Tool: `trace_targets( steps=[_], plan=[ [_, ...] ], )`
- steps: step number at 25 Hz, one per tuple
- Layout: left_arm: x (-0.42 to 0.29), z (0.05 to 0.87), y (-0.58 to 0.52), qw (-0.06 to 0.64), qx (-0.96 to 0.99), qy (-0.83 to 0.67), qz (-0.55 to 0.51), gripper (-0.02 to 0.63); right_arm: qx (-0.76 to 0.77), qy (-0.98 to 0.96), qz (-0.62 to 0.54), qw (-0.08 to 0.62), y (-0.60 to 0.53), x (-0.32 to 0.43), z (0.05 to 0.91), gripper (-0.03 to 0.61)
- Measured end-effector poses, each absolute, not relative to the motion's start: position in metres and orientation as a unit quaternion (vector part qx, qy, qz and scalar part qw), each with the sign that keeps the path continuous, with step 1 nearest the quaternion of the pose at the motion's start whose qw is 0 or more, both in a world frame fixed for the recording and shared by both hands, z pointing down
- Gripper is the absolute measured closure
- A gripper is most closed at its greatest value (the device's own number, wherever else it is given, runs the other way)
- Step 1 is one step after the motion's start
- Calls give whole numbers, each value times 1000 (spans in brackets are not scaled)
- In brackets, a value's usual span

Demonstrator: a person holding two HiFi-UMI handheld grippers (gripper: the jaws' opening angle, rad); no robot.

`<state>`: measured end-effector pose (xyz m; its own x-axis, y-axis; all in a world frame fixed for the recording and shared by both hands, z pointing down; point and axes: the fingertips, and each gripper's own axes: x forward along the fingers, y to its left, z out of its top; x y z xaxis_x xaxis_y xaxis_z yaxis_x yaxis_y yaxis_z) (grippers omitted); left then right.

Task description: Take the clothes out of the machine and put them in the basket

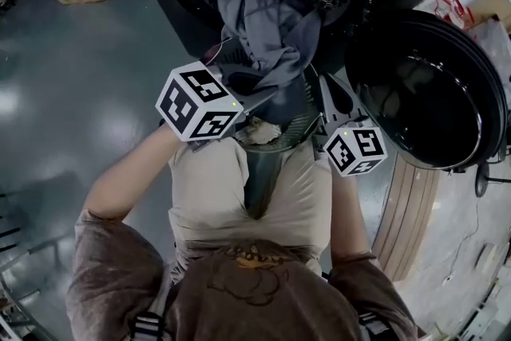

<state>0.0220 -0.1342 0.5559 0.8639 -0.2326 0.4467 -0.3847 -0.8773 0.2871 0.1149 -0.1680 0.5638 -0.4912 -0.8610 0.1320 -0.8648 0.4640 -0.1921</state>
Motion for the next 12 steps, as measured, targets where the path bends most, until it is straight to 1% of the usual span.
trace_targets(
  steps=[3, 5, 6, 7, 8, 12],
  plan=[
    [22, 557, -115, 201, 946, -150, 207, 569, 505, -855, 117, 6, -168, 117, 564, 580],
    [21, 555, -116, 198, 945, -161, 203, 552, 504, -856, 118, 5, -168, 116, 565, 580],
    [19, 553, -120, 194, 945, -173, 196, 522, 503, -856, 119, 4, -168, 115, 565, 580],
    [17, 549, -126, 190, 946, -185, 189, 473, 501, -857, 119, 3, -168, 114, 565, 580],
    [15, 546, -131, 187, 945, -196, 182, 440, 499, -858, 119, 3, -168, 111, 565, 580],
    [0, 553, -163, 166, 938, -237, 188, 383, 494, -861, 120, 4, -166, 104, 566, 580]
  ],
)
